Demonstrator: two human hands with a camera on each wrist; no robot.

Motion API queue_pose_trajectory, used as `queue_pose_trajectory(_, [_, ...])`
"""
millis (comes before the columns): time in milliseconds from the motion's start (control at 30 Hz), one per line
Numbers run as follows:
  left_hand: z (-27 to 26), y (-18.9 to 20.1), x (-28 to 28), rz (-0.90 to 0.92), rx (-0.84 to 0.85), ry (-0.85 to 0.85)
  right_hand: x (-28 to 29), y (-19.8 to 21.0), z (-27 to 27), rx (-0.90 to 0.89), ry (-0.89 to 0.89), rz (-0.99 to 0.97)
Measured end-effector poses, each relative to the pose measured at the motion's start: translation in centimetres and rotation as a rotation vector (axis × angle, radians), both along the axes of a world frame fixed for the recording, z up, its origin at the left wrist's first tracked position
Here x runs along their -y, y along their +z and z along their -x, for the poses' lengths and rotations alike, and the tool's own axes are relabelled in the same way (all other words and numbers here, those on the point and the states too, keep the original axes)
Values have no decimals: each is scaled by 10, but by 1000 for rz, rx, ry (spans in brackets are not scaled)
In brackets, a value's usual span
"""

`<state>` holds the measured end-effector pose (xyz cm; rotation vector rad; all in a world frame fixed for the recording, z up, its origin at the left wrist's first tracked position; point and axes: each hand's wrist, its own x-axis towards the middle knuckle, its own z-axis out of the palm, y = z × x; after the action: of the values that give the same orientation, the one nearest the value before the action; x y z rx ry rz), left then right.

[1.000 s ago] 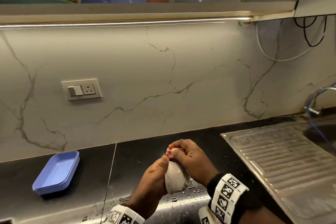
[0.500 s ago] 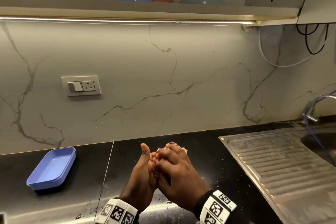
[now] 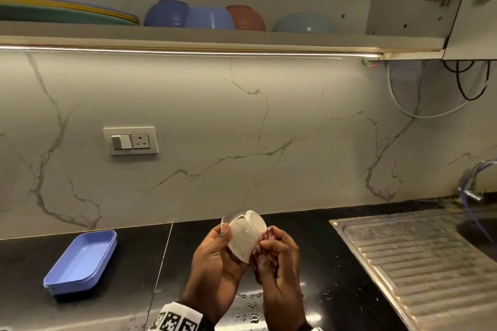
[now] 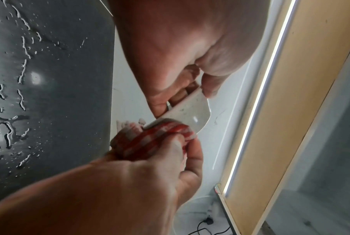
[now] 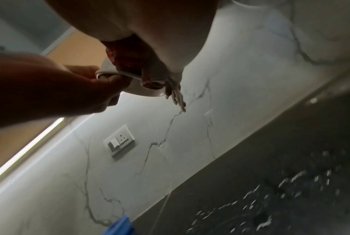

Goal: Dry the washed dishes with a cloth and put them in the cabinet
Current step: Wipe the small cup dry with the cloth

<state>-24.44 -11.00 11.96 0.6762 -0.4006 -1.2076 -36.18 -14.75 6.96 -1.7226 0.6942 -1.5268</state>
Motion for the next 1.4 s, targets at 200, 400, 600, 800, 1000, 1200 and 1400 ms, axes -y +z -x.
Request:
queue_pose_trajectory(200, [6, -9, -7, 48, 58, -16, 11, 24, 3, 223, 175, -557])
queue_pose_trajectory(400, [4, -31, -18, -19, 232, -111, 35, 57, 22, -102, 295, -501])
queue_pose_trajectory(600, [1, -38, -14, 11, 372, -143, 27, 59, 10, -700, 139, 155])
queue_pose_trajectory(800, [-4, -36, -16, 77, 424, -78, 48, 55, 17, -276, 320, -293])
queue_pose_trajectory(1000, [0, -35, -8, 108, 430, -32, 32, 35, 11, 83, 291, -550])
queue_pose_trajectory(1200, [2, -43, -1, 72, 454, 30, 27, 14, -1, 89, 175, -467])
queue_pose_trajectory(1400, [-1, -37, 1, 54, 322, -4, 4, 1, -13, -316, -39, 30])
